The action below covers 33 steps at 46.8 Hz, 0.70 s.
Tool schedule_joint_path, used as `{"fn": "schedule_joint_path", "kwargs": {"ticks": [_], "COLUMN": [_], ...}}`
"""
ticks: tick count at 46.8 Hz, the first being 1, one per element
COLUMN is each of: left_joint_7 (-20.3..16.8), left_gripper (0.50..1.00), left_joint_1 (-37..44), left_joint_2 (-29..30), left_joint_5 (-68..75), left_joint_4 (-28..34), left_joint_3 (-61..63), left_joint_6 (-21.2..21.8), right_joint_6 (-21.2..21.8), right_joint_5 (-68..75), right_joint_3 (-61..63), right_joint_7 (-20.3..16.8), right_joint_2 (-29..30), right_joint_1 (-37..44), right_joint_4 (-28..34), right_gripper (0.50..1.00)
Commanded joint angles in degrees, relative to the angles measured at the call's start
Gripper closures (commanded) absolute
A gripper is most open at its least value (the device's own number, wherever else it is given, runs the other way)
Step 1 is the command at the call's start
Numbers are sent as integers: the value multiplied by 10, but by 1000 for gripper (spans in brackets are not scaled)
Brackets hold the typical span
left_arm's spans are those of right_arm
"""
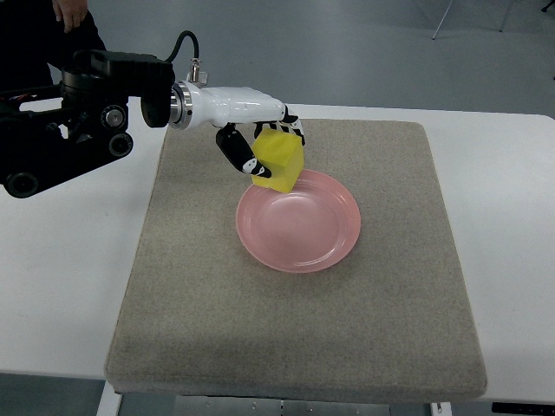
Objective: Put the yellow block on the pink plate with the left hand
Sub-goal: 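Carry the yellow cube with the left hand over the pink plate, lower it, then open the left hand fingers to release the cube onto the plate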
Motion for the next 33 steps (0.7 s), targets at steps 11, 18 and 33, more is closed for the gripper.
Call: {"fn": "schedule_joint_path", "kwargs": {"ticks": [11,18,33], "left_joint_7": [4,4,5], "left_gripper": [1000,1000,969], "left_joint_1": [10,14,22], "left_joint_2": [-42,-49,-67], "left_joint_5": [31,56,59], "left_joint_4": [7,20,36], "left_joint_3": [48,56,56], "left_joint_6": [3,7,9], "right_joint_6": [0,0,0], "right_joint_5": [0,0,0], "right_joint_3": [0,0,0], "right_joint_7": [0,0,0], "right_joint_2": [0,0,0], "right_joint_1": [0,0,0], "right_joint_4": [0,0,0], "right_gripper": [576,576,576]}}
